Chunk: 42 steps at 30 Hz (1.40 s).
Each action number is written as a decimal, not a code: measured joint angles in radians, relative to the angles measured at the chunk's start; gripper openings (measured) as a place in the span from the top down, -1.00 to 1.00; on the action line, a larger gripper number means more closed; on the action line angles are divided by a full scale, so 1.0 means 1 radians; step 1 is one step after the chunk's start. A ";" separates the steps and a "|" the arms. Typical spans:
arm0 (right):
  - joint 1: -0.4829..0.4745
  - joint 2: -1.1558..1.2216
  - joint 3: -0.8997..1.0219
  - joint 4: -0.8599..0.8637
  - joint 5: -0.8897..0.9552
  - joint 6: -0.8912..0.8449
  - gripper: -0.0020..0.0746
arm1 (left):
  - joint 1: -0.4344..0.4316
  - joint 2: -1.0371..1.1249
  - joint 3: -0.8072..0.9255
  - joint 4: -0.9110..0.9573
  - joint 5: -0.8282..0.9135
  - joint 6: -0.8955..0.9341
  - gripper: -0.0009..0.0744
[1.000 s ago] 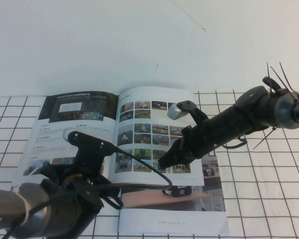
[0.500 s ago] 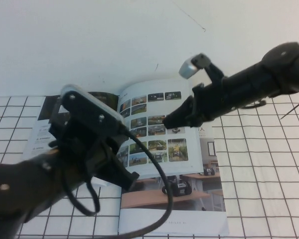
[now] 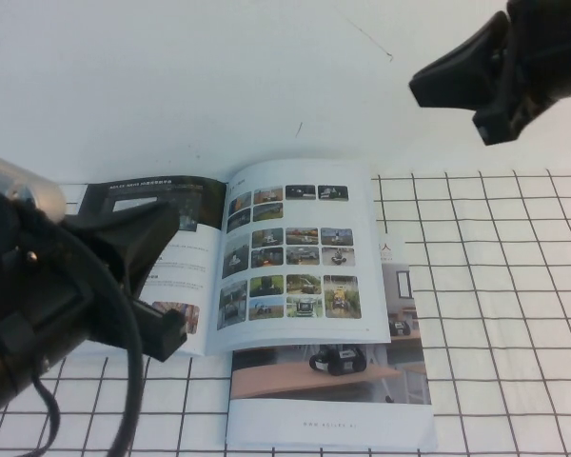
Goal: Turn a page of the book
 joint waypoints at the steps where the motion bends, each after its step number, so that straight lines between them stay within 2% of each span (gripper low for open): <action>1: 0.000 -0.026 0.021 -0.040 -0.024 0.028 0.95 | 0.000 0.007 0.003 -0.049 0.000 0.021 0.98; 6: -0.002 -0.237 0.179 -0.205 -0.143 0.173 0.95 | 0.000 0.007 0.007 -0.185 0.073 0.149 0.98; 10: -0.002 -0.447 0.349 -0.210 -0.228 0.195 0.95 | 0.000 0.016 0.007 -0.197 0.103 0.166 0.98; 18: -0.002 -0.840 0.823 -0.160 -0.387 0.194 0.95 | 0.000 0.053 0.007 -0.200 0.240 0.126 0.98; 24: -0.002 -1.059 1.096 -0.131 -0.497 0.133 0.95 | 0.000 0.076 0.007 -0.198 0.274 0.103 0.98; 29: -0.002 -1.146 1.195 -0.118 -0.530 0.113 0.95 | 0.000 0.076 0.007 -0.196 0.274 0.101 0.98; 42: -0.002 -1.159 1.270 -0.099 -0.498 0.111 0.95 | 0.000 0.084 0.007 -0.196 0.278 0.101 0.98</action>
